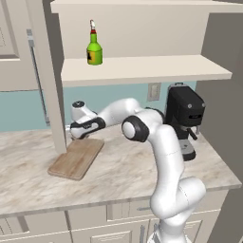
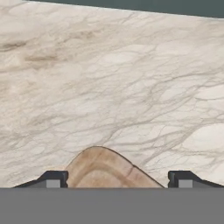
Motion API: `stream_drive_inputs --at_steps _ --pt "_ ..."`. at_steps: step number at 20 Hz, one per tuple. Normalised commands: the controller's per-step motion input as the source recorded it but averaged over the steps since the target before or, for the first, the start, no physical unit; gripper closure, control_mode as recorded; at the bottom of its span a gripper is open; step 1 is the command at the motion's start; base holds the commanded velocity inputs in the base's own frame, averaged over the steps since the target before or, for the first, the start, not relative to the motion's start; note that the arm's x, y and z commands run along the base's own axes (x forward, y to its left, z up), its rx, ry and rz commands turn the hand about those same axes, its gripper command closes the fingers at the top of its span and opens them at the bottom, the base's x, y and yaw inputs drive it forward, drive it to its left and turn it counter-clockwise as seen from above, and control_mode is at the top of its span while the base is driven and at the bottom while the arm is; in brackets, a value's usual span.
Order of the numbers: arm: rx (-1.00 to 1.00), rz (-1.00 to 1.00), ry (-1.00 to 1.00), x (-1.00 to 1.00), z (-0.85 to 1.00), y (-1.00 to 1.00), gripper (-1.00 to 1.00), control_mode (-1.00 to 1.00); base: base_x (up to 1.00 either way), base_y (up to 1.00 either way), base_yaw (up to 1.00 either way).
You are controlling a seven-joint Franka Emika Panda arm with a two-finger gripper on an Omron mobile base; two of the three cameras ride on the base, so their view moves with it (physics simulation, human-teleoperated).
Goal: Move the cutting board and knife to the sink. Then move spray from the cabinet to the counter.
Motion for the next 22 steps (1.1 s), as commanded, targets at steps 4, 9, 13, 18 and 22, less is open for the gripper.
stream_drive_inputs --at_steps 4,9,13,18,22 --pt "0.00 0.09 0.09 0.00 -0.60 0.18 -1.00 -1.00 0.00 0.00 0.00" --pt "0.00 0.09 0.07 -0.08 -0.56 0.13 -1.00 -1.00 0.00 0.00 0.00" --pt "0.00 0.10 0.03 -0.46 -0.61 0.07 -1.00 -1.00 0.00 0.00 0.00" --pt "0.00 0.05 0.00 -0.90 -0.68 0.03 -1.00 -1.00 0.00 0.00 0.00" --pt "0.00 0.02 0.00 -1.00 -0.63 0.04 -1.00 -1.00 0.00 0.00 0.00"
